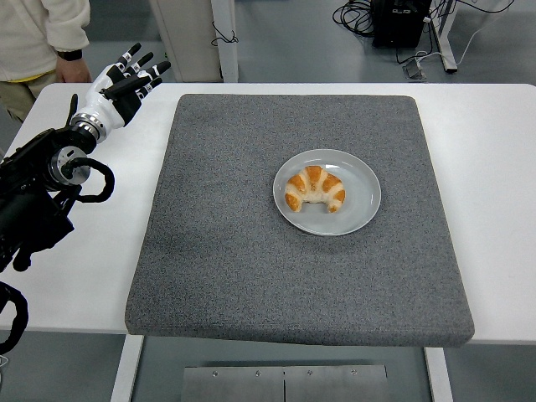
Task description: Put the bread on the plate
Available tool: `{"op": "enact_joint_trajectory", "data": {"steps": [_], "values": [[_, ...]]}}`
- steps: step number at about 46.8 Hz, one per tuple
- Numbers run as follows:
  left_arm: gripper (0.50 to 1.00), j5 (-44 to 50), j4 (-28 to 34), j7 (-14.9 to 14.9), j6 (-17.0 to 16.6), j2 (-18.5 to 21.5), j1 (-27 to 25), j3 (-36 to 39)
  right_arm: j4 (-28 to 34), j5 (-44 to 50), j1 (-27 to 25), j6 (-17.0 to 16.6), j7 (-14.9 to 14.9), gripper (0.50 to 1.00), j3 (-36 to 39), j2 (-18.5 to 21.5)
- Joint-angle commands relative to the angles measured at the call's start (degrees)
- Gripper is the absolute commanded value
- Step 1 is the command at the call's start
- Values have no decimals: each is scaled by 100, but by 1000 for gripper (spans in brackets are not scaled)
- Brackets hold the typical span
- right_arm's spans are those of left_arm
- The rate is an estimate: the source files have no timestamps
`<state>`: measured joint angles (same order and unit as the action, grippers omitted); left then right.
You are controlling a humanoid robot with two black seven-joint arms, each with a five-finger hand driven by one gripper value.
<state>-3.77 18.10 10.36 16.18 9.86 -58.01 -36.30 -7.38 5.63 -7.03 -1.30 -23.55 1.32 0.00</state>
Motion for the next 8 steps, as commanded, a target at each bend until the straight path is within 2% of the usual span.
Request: {"op": "enact_joint_trajectory", "data": {"steps": [1, 8], "values": [[974, 0, 0, 1, -1, -106, 1, 9, 9, 0, 9, -2, 0, 1000, 0, 0], [974, -9, 0, 1, -19, -221, -26, 27, 9, 0, 9, 7, 0, 1000, -9, 0]]}}
